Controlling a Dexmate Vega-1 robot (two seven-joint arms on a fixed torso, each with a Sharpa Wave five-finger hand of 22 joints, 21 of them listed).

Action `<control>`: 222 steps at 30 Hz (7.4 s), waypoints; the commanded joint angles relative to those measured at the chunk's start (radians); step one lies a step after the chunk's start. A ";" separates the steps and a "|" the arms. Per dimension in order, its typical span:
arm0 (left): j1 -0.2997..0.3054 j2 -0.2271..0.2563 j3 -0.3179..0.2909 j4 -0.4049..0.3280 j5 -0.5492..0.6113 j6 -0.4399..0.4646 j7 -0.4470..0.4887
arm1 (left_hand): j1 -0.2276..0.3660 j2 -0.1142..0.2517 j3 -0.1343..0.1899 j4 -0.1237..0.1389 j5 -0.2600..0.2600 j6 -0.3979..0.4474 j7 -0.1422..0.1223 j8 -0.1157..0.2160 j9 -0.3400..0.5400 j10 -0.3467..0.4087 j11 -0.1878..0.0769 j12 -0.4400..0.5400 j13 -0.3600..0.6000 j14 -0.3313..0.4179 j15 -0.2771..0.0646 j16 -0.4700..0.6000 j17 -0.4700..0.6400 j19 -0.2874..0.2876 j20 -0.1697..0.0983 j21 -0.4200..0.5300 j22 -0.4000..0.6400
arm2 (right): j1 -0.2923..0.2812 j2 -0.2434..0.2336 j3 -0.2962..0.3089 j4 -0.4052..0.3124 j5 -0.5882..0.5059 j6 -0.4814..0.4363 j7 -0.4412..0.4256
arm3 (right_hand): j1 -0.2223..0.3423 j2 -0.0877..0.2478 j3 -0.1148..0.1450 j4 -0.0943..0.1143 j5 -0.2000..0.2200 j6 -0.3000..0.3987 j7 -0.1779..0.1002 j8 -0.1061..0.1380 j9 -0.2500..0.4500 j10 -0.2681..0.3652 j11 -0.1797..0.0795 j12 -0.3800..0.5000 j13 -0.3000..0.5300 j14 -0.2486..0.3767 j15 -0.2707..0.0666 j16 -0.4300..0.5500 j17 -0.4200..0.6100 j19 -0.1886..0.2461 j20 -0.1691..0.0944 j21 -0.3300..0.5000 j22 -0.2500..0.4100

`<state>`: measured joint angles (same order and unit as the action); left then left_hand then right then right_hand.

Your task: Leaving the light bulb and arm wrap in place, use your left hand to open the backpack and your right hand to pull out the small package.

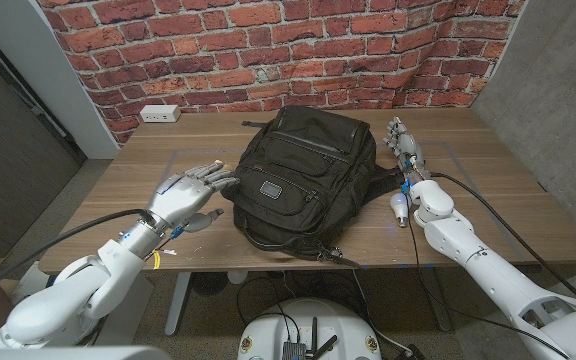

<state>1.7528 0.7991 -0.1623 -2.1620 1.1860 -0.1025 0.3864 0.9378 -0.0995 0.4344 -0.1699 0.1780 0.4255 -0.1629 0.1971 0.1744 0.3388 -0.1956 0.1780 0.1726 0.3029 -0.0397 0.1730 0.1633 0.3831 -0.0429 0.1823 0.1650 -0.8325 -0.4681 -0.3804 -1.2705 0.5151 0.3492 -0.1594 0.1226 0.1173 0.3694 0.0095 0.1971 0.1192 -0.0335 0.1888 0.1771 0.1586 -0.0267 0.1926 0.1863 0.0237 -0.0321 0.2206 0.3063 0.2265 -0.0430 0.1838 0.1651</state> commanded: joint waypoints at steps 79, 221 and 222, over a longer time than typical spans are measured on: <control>-0.305 0.279 0.506 0.071 -0.159 0.456 0.326 | 0.134 0.154 -0.099 0.007 0.017 0.613 0.019 0.061 0.007 0.629 -0.009 0.029 0.007 0.556 -0.199 0.018 0.009 0.281 -0.161 0.051 0.017 | 0.001 0.007 0.003 0.043 0.016 0.052 0.052 | -0.006 0.030 -0.001 -0.011 -0.004 0.003 0.006 0.000 0.002 0.003 0.002 0.000 -0.001 0.001 -0.042 0.007 -0.005 0.003 -0.028 0.004 0.001; -0.977 -0.018 0.602 0.103 -0.846 0.445 -0.324 | 0.041 0.189 -0.021 -0.005 0.011 0.768 0.050 0.100 0.024 0.921 -0.008 0.026 0.017 0.872 -0.200 0.025 0.017 0.380 -0.164 0.058 0.022 | -0.424 -0.188 0.132 -0.601 -0.188 -0.180 -0.277 | 0.021 0.041 0.020 -0.038 -0.007 0.008 0.001 0.001 0.002 0.014 -0.005 0.002 -0.001 0.012 -0.053 0.013 -0.016 0.016 -0.037 0.006 0.001; -0.982 -0.021 0.605 0.100 -0.853 0.459 -0.328 | 0.041 0.189 -0.021 -0.005 0.011 0.767 0.052 0.100 0.024 0.920 -0.008 0.025 0.017 0.873 -0.200 0.025 0.017 0.381 -0.164 0.059 0.022 | -0.431 -0.189 0.135 -0.607 -0.190 -0.180 -0.279 | 0.021 0.041 0.020 -0.038 -0.007 0.008 0.001 0.001 0.002 0.014 -0.005 0.002 -0.001 0.012 -0.053 0.013 -0.017 0.016 -0.037 0.006 0.001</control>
<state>0.8249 0.8151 0.4188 -2.0579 0.4219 0.2721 0.0991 0.9798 0.0794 0.3896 -0.1903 0.1856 1.1664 -0.1390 0.2942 0.1816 1.2423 -0.1931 0.2001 0.1868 1.1684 -0.2304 0.1955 0.1767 0.7534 -0.0807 0.2364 0.1836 -1.2082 -0.6489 -0.2660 -1.8218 0.3572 0.1832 -0.4076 0.1282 0.1226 0.3874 -0.0196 0.1923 0.1228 -0.0299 0.1889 0.1771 0.1642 -0.0322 0.1932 0.1814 0.0276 -0.0359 0.2266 0.2875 0.2341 -0.0429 0.1838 0.1630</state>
